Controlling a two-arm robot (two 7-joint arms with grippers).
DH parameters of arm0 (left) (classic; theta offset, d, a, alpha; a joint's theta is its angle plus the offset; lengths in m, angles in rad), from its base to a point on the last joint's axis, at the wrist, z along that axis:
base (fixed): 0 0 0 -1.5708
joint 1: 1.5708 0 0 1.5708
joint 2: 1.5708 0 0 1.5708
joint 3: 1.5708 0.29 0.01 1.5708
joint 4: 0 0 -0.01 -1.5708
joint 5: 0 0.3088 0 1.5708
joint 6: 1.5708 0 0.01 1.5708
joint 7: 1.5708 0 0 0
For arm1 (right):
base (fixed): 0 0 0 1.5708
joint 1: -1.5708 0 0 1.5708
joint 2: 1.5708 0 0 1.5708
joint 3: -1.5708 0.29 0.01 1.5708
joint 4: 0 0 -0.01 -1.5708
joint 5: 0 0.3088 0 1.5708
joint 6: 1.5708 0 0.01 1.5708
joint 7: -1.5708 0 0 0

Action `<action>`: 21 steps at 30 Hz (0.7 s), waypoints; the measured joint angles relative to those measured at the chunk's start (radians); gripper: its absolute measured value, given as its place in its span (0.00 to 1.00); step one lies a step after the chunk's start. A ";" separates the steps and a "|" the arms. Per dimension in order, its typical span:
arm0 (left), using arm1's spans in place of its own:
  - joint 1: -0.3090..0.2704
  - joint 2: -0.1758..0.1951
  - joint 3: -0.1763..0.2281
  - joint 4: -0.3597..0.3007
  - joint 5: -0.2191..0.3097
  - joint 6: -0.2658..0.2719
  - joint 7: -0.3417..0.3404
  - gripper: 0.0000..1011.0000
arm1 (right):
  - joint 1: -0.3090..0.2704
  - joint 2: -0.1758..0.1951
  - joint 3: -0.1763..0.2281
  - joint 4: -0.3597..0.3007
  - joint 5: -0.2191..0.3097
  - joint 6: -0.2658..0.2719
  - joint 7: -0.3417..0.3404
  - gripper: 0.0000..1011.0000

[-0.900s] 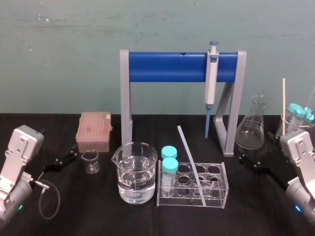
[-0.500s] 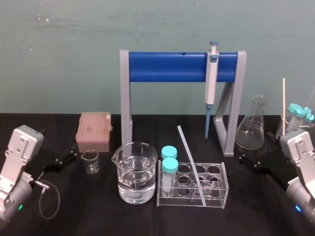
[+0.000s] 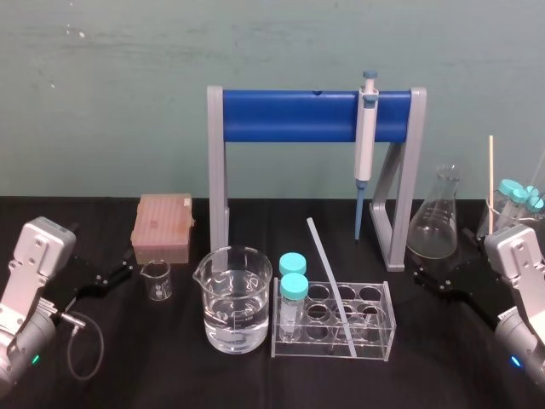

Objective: Pick up the stirring rod with one hand, then place it down.

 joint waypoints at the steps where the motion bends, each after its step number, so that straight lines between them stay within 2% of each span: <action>1: 0.000 0.000 0.000 0.000 0.000 0.000 0.000 0.99 | 0.000 0.000 0.000 0.000 0.000 0.000 0.000 0.99; 13: 0.000 0.000 0.000 0.000 0.000 0.000 0.000 0.99 | 0.000 0.000 0.000 0.000 0.000 0.000 0.000 0.99; 16: 0.000 0.000 0.000 0.000 0.000 0.000 0.000 0.99 | 0.004 -0.006 0.011 0.001 0.000 0.002 0.007 0.99; 21: 0.000 0.000 0.000 0.000 0.000 0.000 0.000 0.99 | 0.020 -0.023 0.036 -0.014 0.042 0.015 0.053 0.99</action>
